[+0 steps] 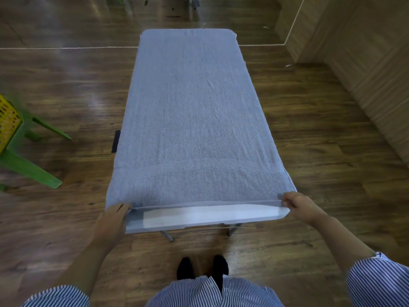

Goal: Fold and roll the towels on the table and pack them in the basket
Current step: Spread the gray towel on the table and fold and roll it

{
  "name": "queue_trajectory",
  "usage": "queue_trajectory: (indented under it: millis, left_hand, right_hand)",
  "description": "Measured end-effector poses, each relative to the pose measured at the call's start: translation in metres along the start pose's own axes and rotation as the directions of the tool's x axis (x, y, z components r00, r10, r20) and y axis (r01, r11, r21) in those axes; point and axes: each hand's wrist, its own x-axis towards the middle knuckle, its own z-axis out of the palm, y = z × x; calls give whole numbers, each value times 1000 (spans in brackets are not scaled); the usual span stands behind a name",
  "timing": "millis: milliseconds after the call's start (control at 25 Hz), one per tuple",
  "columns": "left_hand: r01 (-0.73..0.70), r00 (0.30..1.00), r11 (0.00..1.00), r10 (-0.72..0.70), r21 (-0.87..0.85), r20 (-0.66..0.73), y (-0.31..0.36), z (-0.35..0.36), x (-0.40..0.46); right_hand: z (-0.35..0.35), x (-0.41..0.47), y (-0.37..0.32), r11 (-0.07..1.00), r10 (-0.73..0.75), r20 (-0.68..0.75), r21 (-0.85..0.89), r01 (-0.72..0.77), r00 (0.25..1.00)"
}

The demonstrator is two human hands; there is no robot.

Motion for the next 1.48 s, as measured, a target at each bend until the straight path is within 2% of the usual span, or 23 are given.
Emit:
queue_trajectory:
  millis: [160,280,440,520,600,680,760,880,1000,1320,1480]
  left_hand:
    - [-88,996,994,89,66,-10,2,-9,3]
    - [-72,997,996,72,60,-1,7,-13,6]
    - [-33,997,997,38,70,-66,8,-9,10]
    - [-43,992,994,55,101,-114,10,-9,11]
    - [-59,984,988,81,144,-155,13,-9,10]
    - [-108,971,978,142,179,-190,17,-7,7]
    - [-179,958,967,213,181,-191,21,-7,4]
    - [-182,964,973,206,143,-169,22,-6,-1]
    - [-208,961,973,222,101,-166,16,-2,-2]
    - [-74,990,997,78,34,-121,16,-2,3]
    - [-126,990,990,129,59,-49,6,-4,-4]
  right_hand:
    - [-13,9,0,994,76,78,-83,-69,994]
    - [-15,13,-4,990,98,73,-108,-90,992]
    - [-3,12,-7,985,66,-56,-155,-74,996]
    - [3,11,-9,971,40,-189,-225,-83,981]
    - [9,9,-9,955,-24,-302,-290,-68,953]
    - [16,6,-9,939,-122,-329,-343,2,936]
    - [21,2,-11,949,-148,-327,-312,41,933]
    - [28,-5,-16,984,-78,-330,-178,19,941]
    - [32,-6,-14,989,-72,-299,-146,29,951]
    - [28,-4,-17,999,-2,-273,-37,-9,962]
    - [19,-6,-21,999,11,-201,-33,-18,979]
